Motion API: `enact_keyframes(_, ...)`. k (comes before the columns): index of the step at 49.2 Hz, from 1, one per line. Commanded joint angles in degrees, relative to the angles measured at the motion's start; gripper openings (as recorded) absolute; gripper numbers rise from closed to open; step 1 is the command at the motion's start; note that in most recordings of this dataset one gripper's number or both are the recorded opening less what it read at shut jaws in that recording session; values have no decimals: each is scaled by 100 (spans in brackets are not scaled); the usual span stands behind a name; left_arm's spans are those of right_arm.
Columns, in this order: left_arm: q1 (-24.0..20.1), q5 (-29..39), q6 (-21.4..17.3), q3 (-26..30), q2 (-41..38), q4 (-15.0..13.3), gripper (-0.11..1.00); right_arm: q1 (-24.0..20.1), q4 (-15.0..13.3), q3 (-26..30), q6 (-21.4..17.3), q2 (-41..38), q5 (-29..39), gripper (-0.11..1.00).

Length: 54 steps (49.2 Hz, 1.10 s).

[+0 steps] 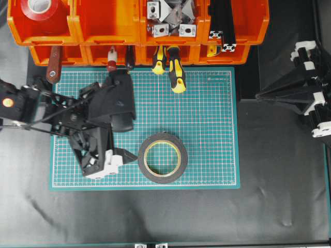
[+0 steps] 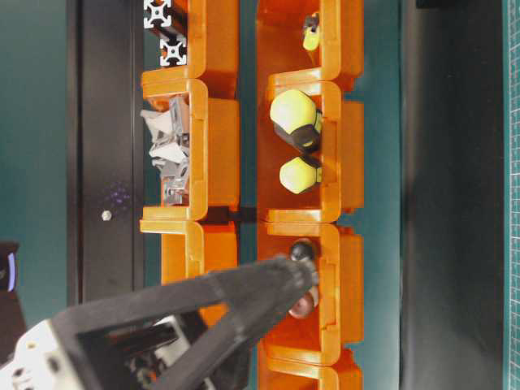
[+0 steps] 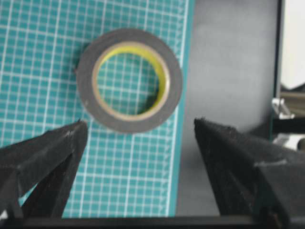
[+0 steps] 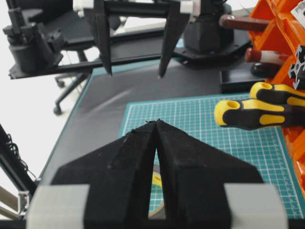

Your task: Pick foam from container rack with left arm.

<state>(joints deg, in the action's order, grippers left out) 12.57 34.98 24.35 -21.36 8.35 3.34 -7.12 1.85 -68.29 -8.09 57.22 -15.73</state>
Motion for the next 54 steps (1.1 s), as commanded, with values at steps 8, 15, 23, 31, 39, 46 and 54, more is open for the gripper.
enact_keyframes(8, 26, -44, -9, -105, 413, 18, 91, 9, 9, 79, 0, -26, -18, 0)
enact_keyframes(15, 132, -44, -70, -255, 747, 18, 91, 9, 9, 88, 0, -26, -18, 0)
enact_keyframes(23, 255, -53, -510, -475, 1257, 18, 88, 9, 9, 88, 0, -26, -18, 0)
enact_keyframes(31, 325, -141, -976, -826, 1890, 18, 86, 26, 9, 88, 0, -18, -18, 0)
enact_keyframes(39, 325, -580, -1099, -1292, 2707, 18, 85, 18, 9, 97, 9, 0, -18, 0)
enact_keyframes(46, 299, -976, -1151, -1652, 3489, 18, 84, 26, 9, 105, 18, 35, -18, 0)
enact_keyframes(54, 220, -1169, -1230, -2083, 4254, 18, 84, 26, 9, 114, 35, 88, -35, 0)
